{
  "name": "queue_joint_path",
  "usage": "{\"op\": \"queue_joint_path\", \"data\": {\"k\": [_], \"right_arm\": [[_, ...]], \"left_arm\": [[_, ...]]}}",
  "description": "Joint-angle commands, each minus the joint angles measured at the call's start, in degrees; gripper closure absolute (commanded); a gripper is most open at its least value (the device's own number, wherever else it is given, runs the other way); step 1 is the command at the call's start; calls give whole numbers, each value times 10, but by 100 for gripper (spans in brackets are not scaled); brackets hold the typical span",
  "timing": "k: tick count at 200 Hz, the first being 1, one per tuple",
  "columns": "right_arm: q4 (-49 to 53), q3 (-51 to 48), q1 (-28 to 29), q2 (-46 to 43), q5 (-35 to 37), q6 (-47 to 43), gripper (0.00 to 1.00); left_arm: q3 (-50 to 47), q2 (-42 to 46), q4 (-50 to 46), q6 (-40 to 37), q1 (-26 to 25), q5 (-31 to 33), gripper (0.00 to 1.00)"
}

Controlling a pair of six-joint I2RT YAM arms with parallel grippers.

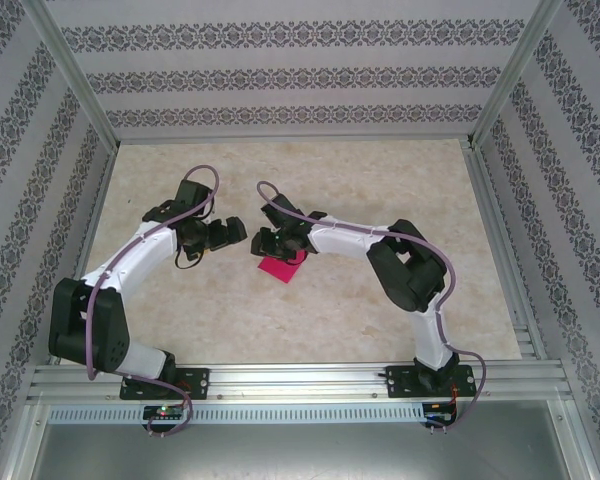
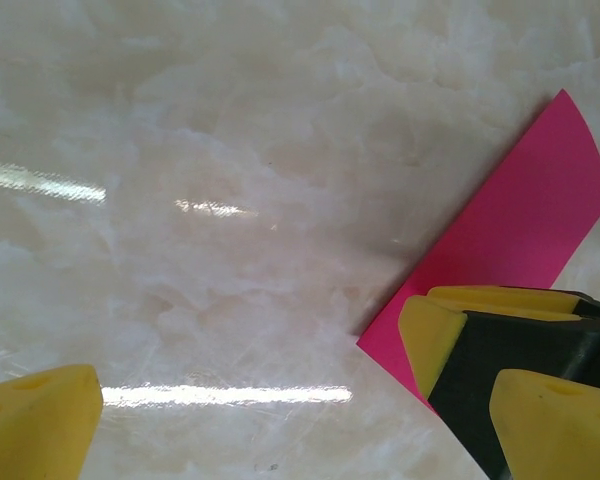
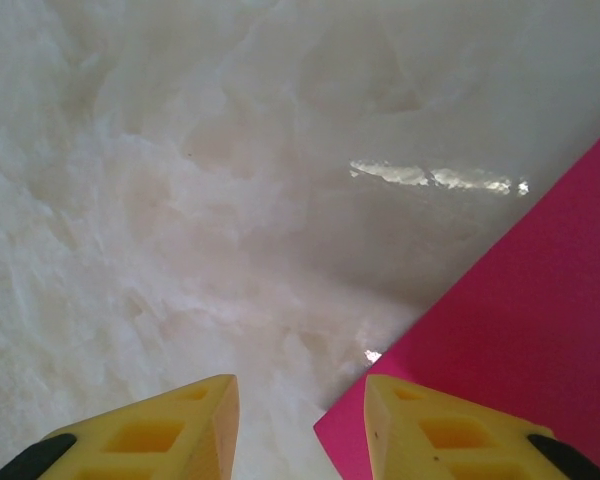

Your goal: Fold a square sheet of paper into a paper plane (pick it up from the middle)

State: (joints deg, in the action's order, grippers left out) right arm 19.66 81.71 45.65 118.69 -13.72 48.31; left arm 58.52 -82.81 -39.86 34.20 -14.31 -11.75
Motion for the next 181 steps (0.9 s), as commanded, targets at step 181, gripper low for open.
{"op": "queue_joint_path", "data": {"k": [181], "right_arm": [[22, -257, -64, -268, -43, -106, 46]], "left_arm": [[-19, -52, 161, 28, -57, -167, 8]]}}
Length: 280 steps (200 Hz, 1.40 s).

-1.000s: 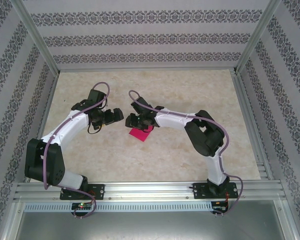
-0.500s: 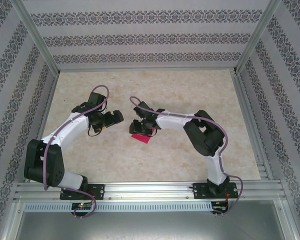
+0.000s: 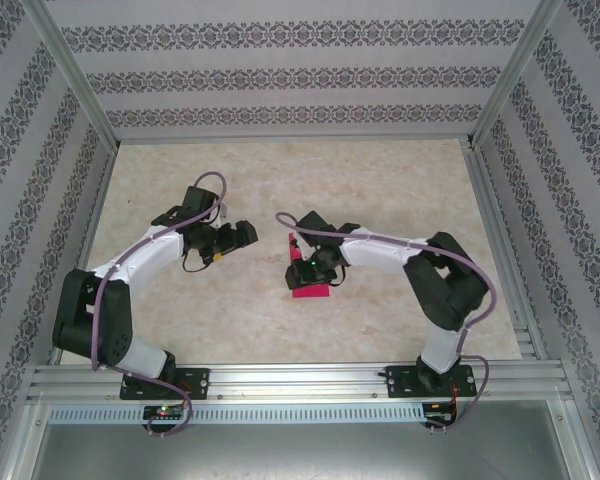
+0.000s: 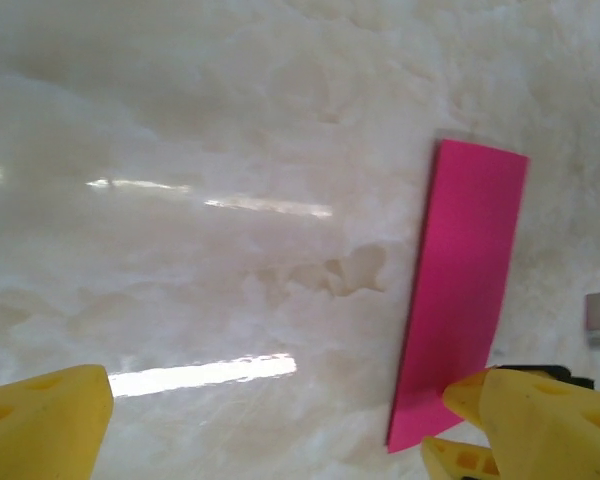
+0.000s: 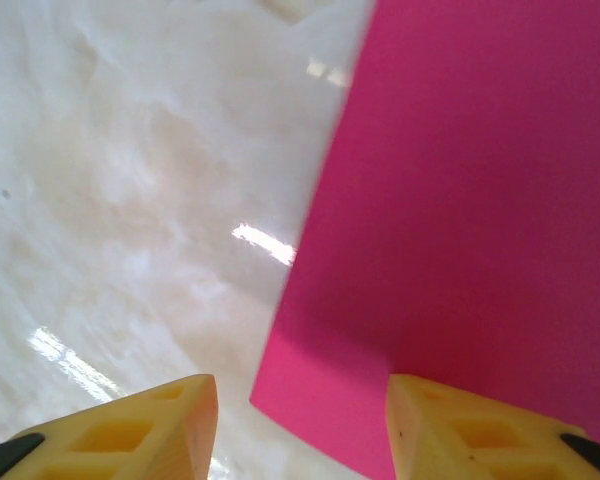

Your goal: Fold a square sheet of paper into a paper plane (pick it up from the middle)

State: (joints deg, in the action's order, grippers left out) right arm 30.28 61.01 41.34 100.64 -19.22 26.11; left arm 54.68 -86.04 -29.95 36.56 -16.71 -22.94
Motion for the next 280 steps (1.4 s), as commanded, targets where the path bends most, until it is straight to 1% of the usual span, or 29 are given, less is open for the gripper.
{"op": "queue_joint_path", "data": {"k": [1, 17, 35, 53, 65, 76, 91, 103, 127, 166, 201, 230, 280], "right_arm": [[-87, -54, -21, -91, 13, 122, 46], [-120, -110, -29, -140, 46, 197, 42], [-128, -152, -36, -181, 77, 245, 41], [-121, -183, -50, -216, 100, 265, 39], [-129, -207, -63, -232, 102, 277, 39], [-143, -226, -72, -241, 97, 287, 39], [-151, -237, -77, -242, 91, 290, 40], [-155, -237, -76, -236, 89, 292, 40], [-169, -236, -75, -218, 83, 304, 42], [-181, -233, -72, -187, 67, 305, 45], [-178, -222, -63, -162, 49, 297, 47], [-184, -212, -51, -140, 28, 290, 49], [-190, -212, -43, -128, 22, 289, 54]], "left_arm": [[20, -20, 64, 5, -34, -56, 9], [31, -39, 91, 9, -64, -69, 18], [56, -73, 107, 10, -99, -78, 30], [94, -119, 106, 4, -129, -95, 43], [114, -151, 106, 4, -143, -105, 52], [132, -179, 104, 4, -152, -113, 57], [156, -214, 94, 0, -161, -113, 62], [172, -237, 82, -4, -163, -101, 63], [203, -282, 51, -14, -163, -79, 69], [219, -317, 23, -21, -163, -49, 71], [214, -325, 9, -18, -164, -16, 71], [200, -327, 6, -16, -160, -5, 72], [184, -331, 18, -9, -155, -16, 72]]}}
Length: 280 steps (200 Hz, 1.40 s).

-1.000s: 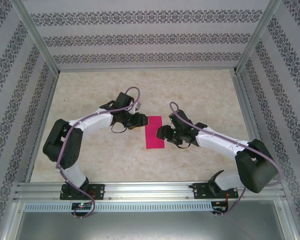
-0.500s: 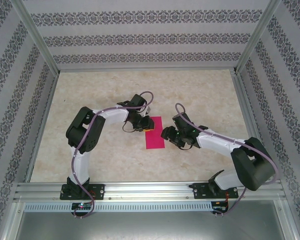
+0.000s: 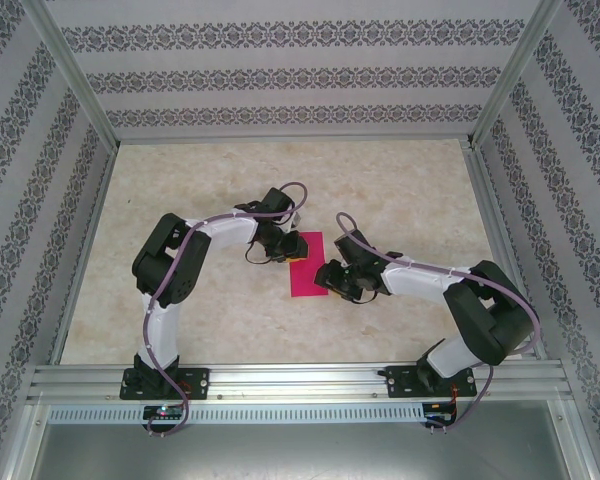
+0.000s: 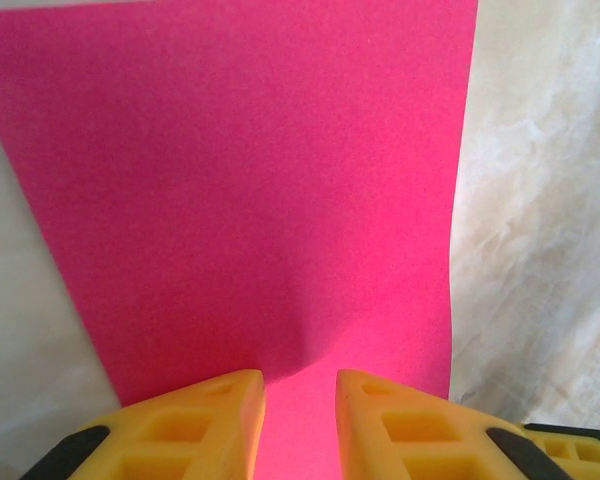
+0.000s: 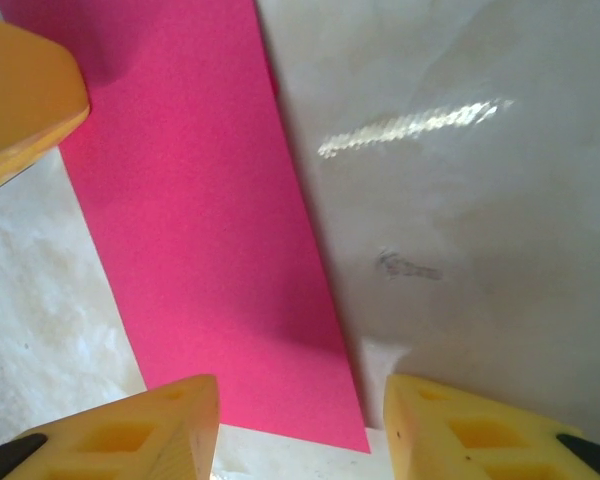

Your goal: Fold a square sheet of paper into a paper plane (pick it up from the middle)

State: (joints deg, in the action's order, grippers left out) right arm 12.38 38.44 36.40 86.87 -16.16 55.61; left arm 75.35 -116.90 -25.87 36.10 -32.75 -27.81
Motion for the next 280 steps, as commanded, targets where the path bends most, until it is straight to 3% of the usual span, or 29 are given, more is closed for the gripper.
{"op": "queue_joint_path", "data": {"k": [1, 48, 87, 176, 237, 280], "right_arm": [[-11, 14, 6, 10, -9, -6, 54], [-12, 15, 13, 23, -16, -13, 55], [-74, -7, 17, 17, -44, 9, 57], [-180, -61, 14, -37, -31, 71, 62], [-185, -64, -18, -37, -47, 53, 62], [-150, -69, -19, -45, -50, 102, 81]], "left_arm": [[-23, -23, -22, -4, 5, 33, 72], [-23, -25, -25, -6, 7, 31, 72], [-24, -24, -30, -5, 6, 35, 72], [-23, -23, -31, -3, 7, 36, 72], [-21, -21, -35, -3, 8, 36, 72], [-21, -1, -9, -7, 8, 17, 72]]}}
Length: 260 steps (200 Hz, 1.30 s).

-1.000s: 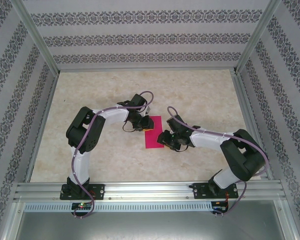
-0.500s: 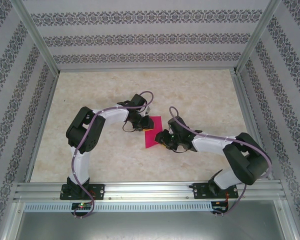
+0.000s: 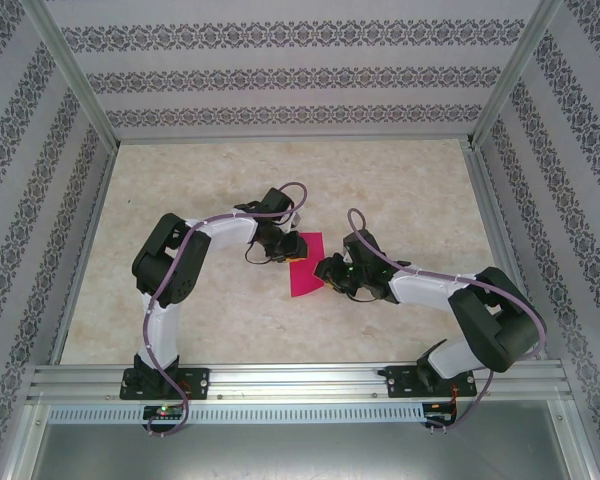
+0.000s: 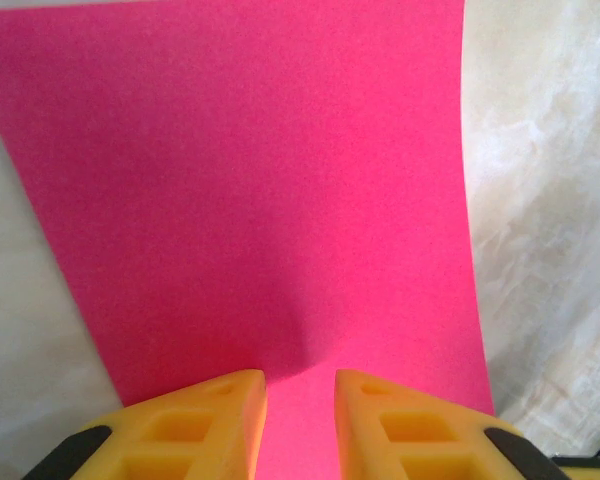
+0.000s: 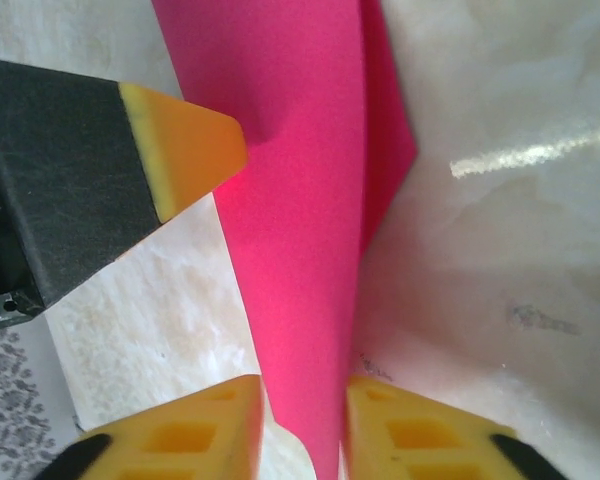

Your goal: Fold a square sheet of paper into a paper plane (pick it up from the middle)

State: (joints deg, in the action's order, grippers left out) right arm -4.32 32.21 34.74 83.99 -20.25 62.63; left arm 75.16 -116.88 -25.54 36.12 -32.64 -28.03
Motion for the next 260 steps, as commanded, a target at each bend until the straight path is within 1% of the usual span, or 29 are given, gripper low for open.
{"op": "queue_joint_path", "data": {"k": [1, 46, 68, 105, 152, 165, 189, 204, 240, 249, 260], "right_arm": [[18, -7, -2, -16, -9, 33, 81], [28, -18, -2, -13, -16, 72, 93], [63, -11, -3, -21, -8, 68, 98], [108, 0, -4, -38, -5, 56, 98], [112, 15, -6, -31, -8, 55, 98], [109, 15, -6, -30, -6, 57, 95], [111, 14, -5, -38, -3, 62, 87], [118, 12, -5, -43, -2, 61, 87], [127, 11, 3, -54, 4, 62, 87], [129, 11, 6, -56, 6, 65, 88], [126, 11, 9, -57, 6, 66, 91]], "left_arm": [[-19, 0, -11, -7, 7, 19, 72], [2, 14, 17, -18, 7, -8, 72], [22, 13, 12, -21, 12, -11, 72], [36, 8, -2, -32, 22, 9, 72], [38, -24, -18, -34, 22, -6, 74], [40, -30, -27, -37, 22, -4, 75], [40, -37, -38, -39, 22, 5, 76], [38, -37, -39, -39, 22, 9, 76], [36, -40, -41, -40, 22, 17, 76], [37, -41, -41, -41, 22, 16, 76], [37, -41, -41, -41, 22, 17, 76]]}}
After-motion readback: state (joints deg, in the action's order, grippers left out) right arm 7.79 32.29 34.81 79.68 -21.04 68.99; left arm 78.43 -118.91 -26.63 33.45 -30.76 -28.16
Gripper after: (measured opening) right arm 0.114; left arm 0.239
